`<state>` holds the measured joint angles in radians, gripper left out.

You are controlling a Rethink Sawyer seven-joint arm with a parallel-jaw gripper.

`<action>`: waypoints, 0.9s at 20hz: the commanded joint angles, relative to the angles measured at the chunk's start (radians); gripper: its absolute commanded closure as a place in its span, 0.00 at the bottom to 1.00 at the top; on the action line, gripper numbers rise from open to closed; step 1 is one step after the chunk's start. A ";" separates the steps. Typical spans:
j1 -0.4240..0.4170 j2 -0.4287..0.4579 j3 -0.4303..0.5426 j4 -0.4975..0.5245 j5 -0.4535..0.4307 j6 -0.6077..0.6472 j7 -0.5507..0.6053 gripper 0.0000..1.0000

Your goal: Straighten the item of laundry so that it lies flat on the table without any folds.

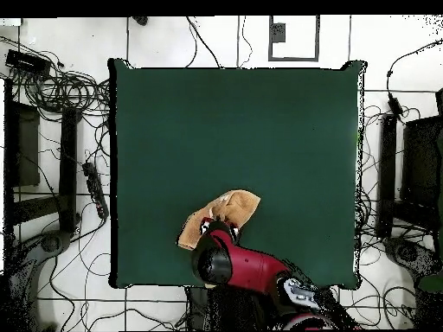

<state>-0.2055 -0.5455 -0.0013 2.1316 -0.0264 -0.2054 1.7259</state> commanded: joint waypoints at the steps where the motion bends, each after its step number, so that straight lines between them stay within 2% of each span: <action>1: -0.047 0.272 0.196 -0.276 -0.141 -0.107 0.082 1.00; 5: -0.102 0.325 0.240 -0.399 -0.269 -0.091 0.037 1.00; 7: -0.113 0.325 0.251 -0.423 -0.307 -0.071 0.033 1.00; 12: -0.173 0.305 0.326 -0.490 -0.422 0.098 -0.033 1.00; 15: -0.162 0.291 0.321 -0.518 -0.464 0.148 -0.044 1.00; 16: -0.174 0.293 0.341 -0.525 -0.498 0.166 -0.027 0.00; 18: -0.173 0.293 0.342 -0.529 -0.510 0.163 -0.028 0.00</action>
<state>-0.3833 -0.4523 0.1472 1.9822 -0.5195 -0.1535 1.7261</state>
